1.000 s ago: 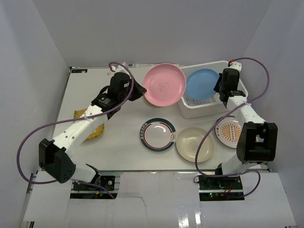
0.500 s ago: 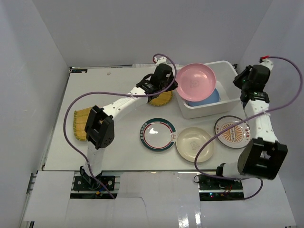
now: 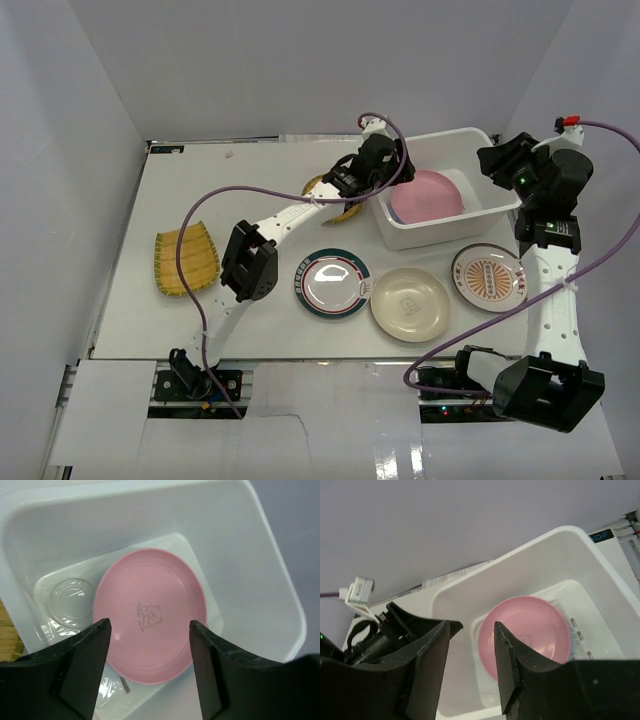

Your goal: Place the plates into the plastic bin on the countertop

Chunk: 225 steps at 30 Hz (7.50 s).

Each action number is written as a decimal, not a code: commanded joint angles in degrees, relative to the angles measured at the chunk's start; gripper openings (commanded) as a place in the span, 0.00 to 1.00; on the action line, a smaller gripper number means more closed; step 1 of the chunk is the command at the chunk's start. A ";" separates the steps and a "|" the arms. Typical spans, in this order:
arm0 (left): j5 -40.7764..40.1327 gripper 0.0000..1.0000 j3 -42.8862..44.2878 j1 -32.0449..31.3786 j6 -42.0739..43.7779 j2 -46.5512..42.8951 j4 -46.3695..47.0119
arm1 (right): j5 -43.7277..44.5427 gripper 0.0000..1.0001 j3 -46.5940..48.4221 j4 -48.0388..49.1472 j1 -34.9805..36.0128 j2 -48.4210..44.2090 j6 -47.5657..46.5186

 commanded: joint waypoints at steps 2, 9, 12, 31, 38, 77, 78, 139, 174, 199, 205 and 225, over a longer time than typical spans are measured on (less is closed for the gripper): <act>-1.24 0.85 -0.07 0.44 4.86 -9.47 2.28 | -9.64 0.50 2.50 0.15 2.58 -0.40 -3.37; -8.96 0.89 -27.85 1.41 11.47 -36.67 7.73 | -1.32 0.54 2.60 -0.30 26.72 4.68 -8.21; -11.51 0.89 -49.82 5.78 7.00 -53.72 6.78 | 2.56 0.54 0.23 2.87 37.36 8.46 -9.61; -16.17 0.93 -101.43 23.82 -41.79 -110.94 -37.62 | 30.33 0.85 17.36 -0.74 60.06 47.32 -37.10; -19.07 0.98 -103.80 23.82 -45.84 -105.84 -34.73 | 39.65 0.87 21.92 1.37 60.59 56.80 -52.86; -32.18 0.98 -115.67 26.37 -44.53 -102.14 -11.87 | 61.63 0.08 20.28 28.62 63.24 31.70 -76.52; -32.00 0.98 -115.49 26.46 -43.91 -102.49 -11.08 | 62.16 0.08 16.09 28.45 59.49 28.46 -75.03; -5.38 0.00 -121.05 50.72 -28.00 -94.84 20.93 | -2.26 0.94 4.61 17.29 61.12 35.81 4.00; 54.40 0.00 -85.62 38.51 -12.53 -71.05 21.81 | -28.02 0.37 2.16 15.53 38.80 28.87 4.61; 40.52 0.85 -93.17 27.52 0.04 -63.39 11.34 | -19.39 0.09 -0.85 8.95 1.27 24.88 5.76; 33.40 0.86 -92.82 21.37 -0.31 -58.91 11.60 | -18.71 0.59 6.53 2.01 1.88 32.20 2.52; 27.68 0.31 -95.63 17.32 -3.91 -48.09 23.37 | 22.04 0.98 -16.63 -3.11 2.85 1.66 2.05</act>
